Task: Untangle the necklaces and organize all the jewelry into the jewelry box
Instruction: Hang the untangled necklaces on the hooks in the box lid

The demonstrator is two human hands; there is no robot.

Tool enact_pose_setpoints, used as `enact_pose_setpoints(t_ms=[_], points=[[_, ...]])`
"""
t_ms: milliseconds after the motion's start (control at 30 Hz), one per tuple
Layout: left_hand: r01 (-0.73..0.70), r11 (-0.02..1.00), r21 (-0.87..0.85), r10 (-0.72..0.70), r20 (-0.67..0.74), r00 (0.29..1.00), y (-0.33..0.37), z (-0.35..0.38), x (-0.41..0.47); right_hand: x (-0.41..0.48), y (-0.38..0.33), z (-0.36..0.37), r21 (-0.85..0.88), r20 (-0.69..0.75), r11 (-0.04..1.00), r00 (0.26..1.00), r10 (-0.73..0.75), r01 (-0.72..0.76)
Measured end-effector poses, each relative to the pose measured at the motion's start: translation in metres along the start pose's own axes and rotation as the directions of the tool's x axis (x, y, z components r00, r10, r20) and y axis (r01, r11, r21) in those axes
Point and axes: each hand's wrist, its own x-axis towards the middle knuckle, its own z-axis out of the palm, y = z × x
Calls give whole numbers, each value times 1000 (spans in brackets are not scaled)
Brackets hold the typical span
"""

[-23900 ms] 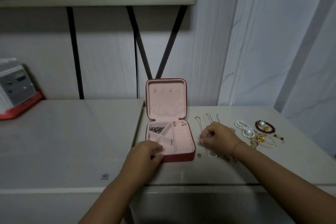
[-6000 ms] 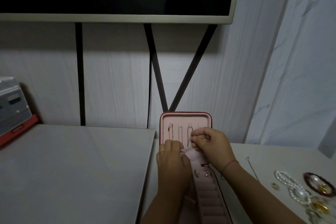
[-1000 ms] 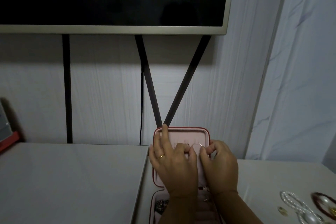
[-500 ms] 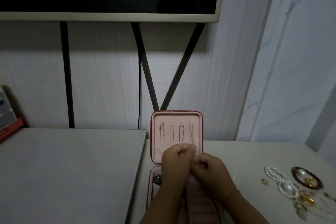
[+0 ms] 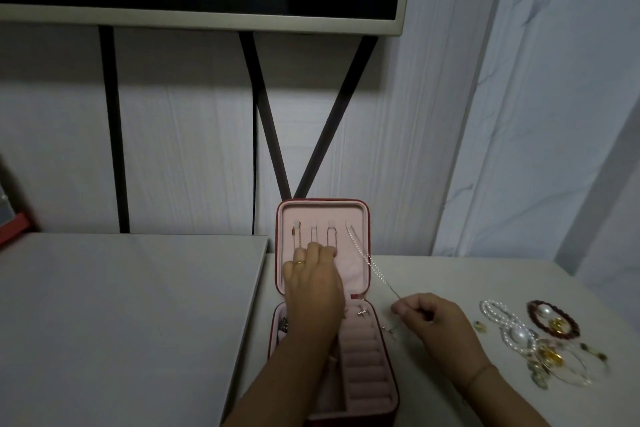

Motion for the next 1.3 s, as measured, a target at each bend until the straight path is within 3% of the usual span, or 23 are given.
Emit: enact_pose_setpoints(t_ms=[100, 200, 500, 733, 1300], points=[[-1, 998, 63, -1, 22, 1000, 1, -3, 1, -3, 5, -6, 23, 14, 998, 998, 56, -56], [13, 999, 43, -11, -45, 999, 2, 0, 0, -1, 3, -10, 21, 8, 995, 996, 93, -93], [92, 947, -307, -94, 10, 996, -5, -2, -1, 44, -77, -5, 286, 40, 957, 998, -50, 36], [106, 885, -454, -115, 7, 993, -10, -2, -3, 77, -86, 15, 305, 28, 952, 998, -50, 39], [136, 881, -454, -135, 34, 990, -11, -2, -4, 77, -66, 24, 289, -1, 954, 997, -77, 74]])
